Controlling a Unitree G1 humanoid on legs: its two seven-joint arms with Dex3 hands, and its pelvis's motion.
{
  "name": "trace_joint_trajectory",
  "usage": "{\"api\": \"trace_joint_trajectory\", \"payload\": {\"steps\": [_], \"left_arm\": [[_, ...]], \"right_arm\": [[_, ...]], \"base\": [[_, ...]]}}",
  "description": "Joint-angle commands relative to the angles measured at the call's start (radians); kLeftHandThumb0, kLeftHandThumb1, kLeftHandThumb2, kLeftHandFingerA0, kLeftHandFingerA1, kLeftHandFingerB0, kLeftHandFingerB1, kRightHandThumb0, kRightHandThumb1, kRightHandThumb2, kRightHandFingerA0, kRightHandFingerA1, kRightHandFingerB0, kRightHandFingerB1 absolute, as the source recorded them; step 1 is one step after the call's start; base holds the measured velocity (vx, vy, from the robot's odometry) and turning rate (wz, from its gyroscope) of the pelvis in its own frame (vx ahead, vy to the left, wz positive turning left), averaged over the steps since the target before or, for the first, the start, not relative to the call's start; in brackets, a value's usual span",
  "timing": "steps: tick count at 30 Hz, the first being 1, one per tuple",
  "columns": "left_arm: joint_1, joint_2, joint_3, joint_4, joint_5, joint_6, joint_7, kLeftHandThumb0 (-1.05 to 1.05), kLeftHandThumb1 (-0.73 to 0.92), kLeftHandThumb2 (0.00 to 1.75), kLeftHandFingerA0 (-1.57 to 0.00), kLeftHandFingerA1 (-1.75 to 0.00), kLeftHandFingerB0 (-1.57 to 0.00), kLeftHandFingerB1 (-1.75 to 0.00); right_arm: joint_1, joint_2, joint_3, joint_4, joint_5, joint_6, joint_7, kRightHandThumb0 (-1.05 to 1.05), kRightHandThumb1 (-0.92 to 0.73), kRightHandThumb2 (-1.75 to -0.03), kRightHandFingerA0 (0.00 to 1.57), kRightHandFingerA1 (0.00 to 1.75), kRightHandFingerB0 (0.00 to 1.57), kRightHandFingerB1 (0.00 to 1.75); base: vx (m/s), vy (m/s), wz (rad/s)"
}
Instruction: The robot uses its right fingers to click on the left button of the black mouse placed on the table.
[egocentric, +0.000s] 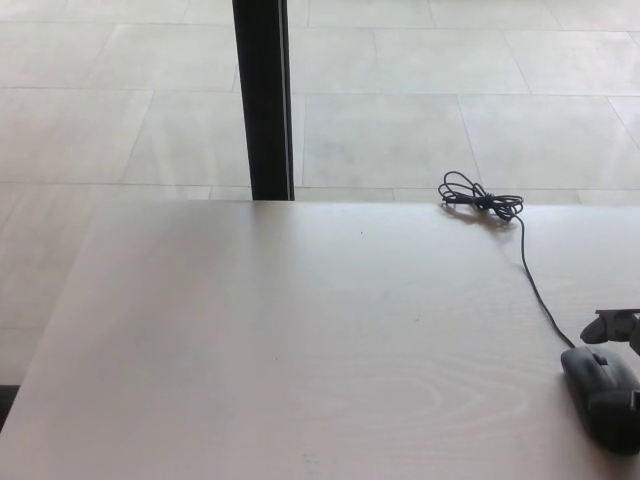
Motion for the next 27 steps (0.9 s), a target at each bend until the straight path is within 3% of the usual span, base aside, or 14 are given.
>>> {"api": "trace_joint_trajectory", "payload": {"steps": [1,2,5,6,7,9,11,13,14,15,22,24,25,27], "left_arm": [[-0.004,0.014,0.009,-0.002,-0.027,-0.011,-0.004,-0.44,0.49,0.54,-0.81,-0.82,-0.78,-0.55],[-0.004,0.014,0.009,-0.003,-0.027,-0.011,-0.004,-0.45,0.48,0.54,-0.85,-0.92,-0.78,-0.54],[-0.009,0.013,0.014,-0.001,-0.035,-0.008,-0.002,-0.45,0.47,0.54,-0.89,-0.93,-0.79,-0.55],[-0.008,0.017,0.007,0.002,-0.028,0.000,0.002,-0.44,0.46,0.54,-0.98,-1.21,-0.78,-0.54],[-0.006,0.019,0.004,0.004,-0.025,0.002,0.003,-0.45,0.47,0.54,-0.95,-1.11,-0.77,-0.53],[-0.005,0.019,0.003,0.005,-0.025,-0.001,0.002,-0.45,0.47,0.54,-0.95,-1.11,-0.77,-0.53],[-0.006,0.015,0.018,0.003,-0.042,-0.012,-0.012,-0.46,0.47,0.54,-0.86,-0.89,-0.83,-0.56],[-0.007,0.014,0.019,0.002,-0.044,-0.014,-0.011,-0.46,0.47,0.54,-0.84,-0.88,-0.83,-0.57],[-0.009,0.012,0.023,0.000,-0.049,-0.016,-0.007,-0.48,0.38,0.81,-0.82,-0.88,-0.77,-0.70],[-0.010,0.011,0.022,0.000,-0.048,-0.017,-0.004,-0.45,0.48,0.54,-0.85,-0.94,-0.80,-0.57],[-0.007,0.013,0.019,-0.004,-0.052,-0.010,-0.013,-0.48,0.47,0.54,-0.85,-0.98,-0.80,-0.57],[-0.010,0.014,0.026,-0.002,-0.058,-0.011,-0.020,-0.47,0.47,0.55,-0.81,-0.91,-0.80,-0.59],[-0.011,0.015,0.018,-0.003,-0.050,-0.013,-0.013,-0.49,0.47,0.54,-0.88,-1.01,-0.78,-0.56],[-0.014,0.022,0.003,0.000,-0.032,-0.005,0.004,-0.48,0.47,0.55,-0.88,-1.00,-0.74,-0.54]], "right_arm": [[0.013,0.019,-0.005,0.011,0.000,0.014,-0.024,-0.53,-0.75,-0.62,0.41,0.45,0.54,0.40],[0.013,0.024,-0.001,0.008,-0.003,0.019,-0.020,-0.51,-0.73,-0.62,0.40,0.46,0.53,0.39],[0.018,0.033,-0.009,0.019,0.010,-0.015,-0.050,-0.50,-0.69,-0.60,0.42,0.48,0.54,0.41],[0.014,0.038,-0.006,0.028,0.008,-0.010,-0.050,-0.47,-0.65,-0.59,0.42,0.46,0.53,0.40],[0.013,0.041,-0.005,0.033,0.006,-0.009,-0.053,-0.44,-0.64,-0.59,0.42,0.46,0.53,0.40],[0.012,0.041,-0.004,0.035,0.004,-0.012,-0.057,-0.44,-0.64,-0.59,0.42,0.46,0.53,0.40],[0.019,0.033,-0.008,0.021,0.006,0.002,-0.035,-0.35,-0.63,-0.58,0.39,0.49,0.52,0.40],[0.020,0.031,-0.008,0.020,0.005,0.003,-0.034,-0.35,-0.63,-0.58,0.39,0.49,0.52,0.40],[0.019,0.026,-0.005,0.018,-0.003,0.010,-0.028,-0.37,-0.66,-0.59,0.38,0.48,0.51,0.39],[0.023,0.019,-0.005,0.021,-0.007,0.015,-0.024,-0.37,-0.65,-0.59,0.39,0.47,0.51,0.40],[0.055,-0.005,-0.015,0.010,-0.014,0.022,-0.042,-0.41,-0.66,-0.59,0.39,0.46,0.51,0.39],[0.057,-0.010,-0.011,0.017,-0.025,0.020,-0.049,-0.41,-0.66,-0.59,0.40,0.45,0.52,0.39],[0.061,-0.011,-0.013,0.013,-0.023,0.024,-0.047,-0.42,-0.68,-0.60,0.38,0.44,0.51,0.39],[0.071,-0.012,-0.019,-0.001,-0.020,0.031,-0.044,-0.44,-0.68,-0.60,0.39,0.44,0.51,0.39]], "base": [[0.00,0.000,0.00],[0.00,0.000,0.00],[0.00,0.000,0.00],[0.00,0.000,0.00],[0.00,0.000,0.00],[0.00,0.000,0.00],[0.00,0.000,0.00],[0.00,0.000,0.00],[0.00,0.000,0.00],[0.00,0.000,0.00],[0.00,0.000,0.00],[0.00,0.000,0.00],[0.00,0.000,0.00],[0.00,0.000,0.00]]}}
